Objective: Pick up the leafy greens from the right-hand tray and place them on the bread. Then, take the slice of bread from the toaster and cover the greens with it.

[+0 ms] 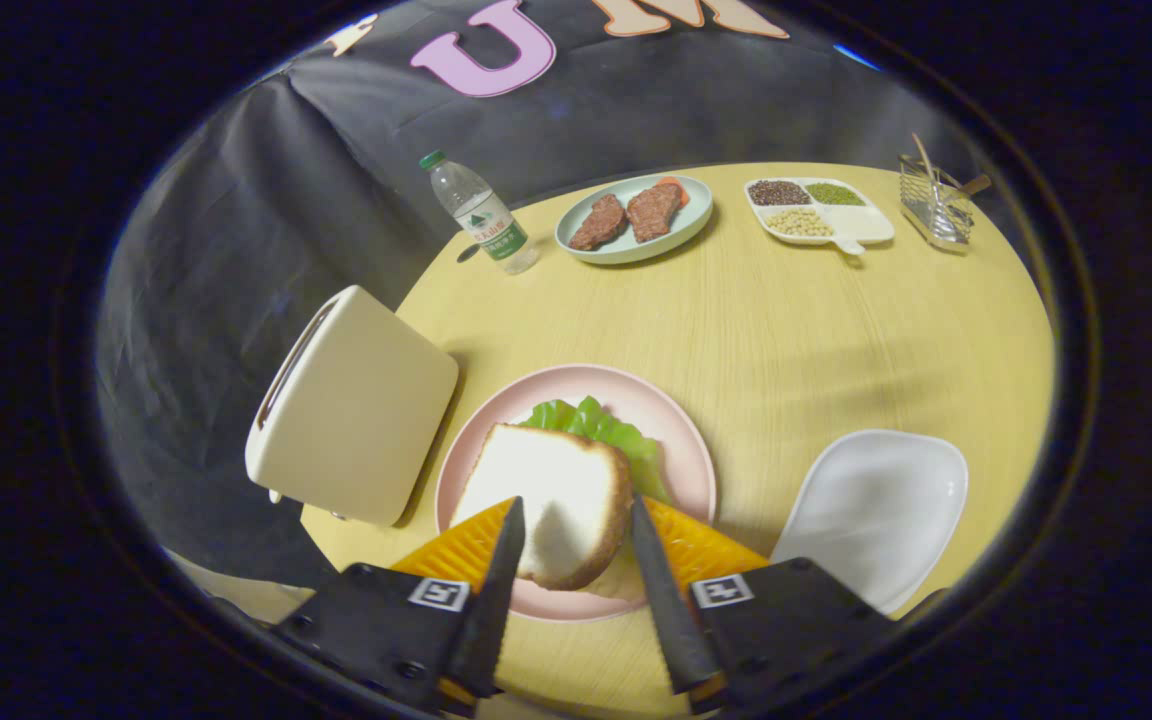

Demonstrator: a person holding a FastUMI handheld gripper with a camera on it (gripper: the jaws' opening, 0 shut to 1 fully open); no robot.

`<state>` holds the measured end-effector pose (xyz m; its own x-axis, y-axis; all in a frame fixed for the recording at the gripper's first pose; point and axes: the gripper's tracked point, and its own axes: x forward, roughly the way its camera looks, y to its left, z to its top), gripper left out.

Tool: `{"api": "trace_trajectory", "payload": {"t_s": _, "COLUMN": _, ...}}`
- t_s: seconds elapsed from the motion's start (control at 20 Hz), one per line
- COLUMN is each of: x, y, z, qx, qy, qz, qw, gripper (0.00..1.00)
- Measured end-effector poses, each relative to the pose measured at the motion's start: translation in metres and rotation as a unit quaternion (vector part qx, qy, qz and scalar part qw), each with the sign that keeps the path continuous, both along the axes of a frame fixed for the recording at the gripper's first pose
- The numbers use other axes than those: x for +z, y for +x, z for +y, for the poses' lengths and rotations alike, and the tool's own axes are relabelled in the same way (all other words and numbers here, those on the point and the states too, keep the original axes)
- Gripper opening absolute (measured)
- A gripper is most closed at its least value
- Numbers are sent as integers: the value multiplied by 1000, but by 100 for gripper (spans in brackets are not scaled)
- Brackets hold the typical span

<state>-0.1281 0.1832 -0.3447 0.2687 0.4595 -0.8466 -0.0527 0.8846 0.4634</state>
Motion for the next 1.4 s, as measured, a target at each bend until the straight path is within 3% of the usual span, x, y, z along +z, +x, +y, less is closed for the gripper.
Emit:
{"api": "trace_trajectory", "payload": {"t_s": 0.15, "x": 12, "y": 1, "z": -6, "qx": 6, "qy": -3, "qz": -19, "qw": 1000, "gripper": 99}}
{"api": "trace_trajectory", "payload": {"t_s": 0.4, "x": 54, "y": 26, "z": -29, "qx": -4, "qy": -6, "qz": -105, "qw": 994, "gripper": 100}}
{"api": "trace_trajectory", "payload": {"t_s": 0.7, "x": 103, "y": 59, "z": -76, "qx": -42, "qy": -39, "qz": -207, "qw": 977, "gripper": 100}}
{"api": "trace_trajectory", "payload": {"t_s": 1.4, "x": 216, "y": 88, "z": -177, "qx": -135, "qy": -134, "qz": -408, "qw": 893, "gripper": 100}}
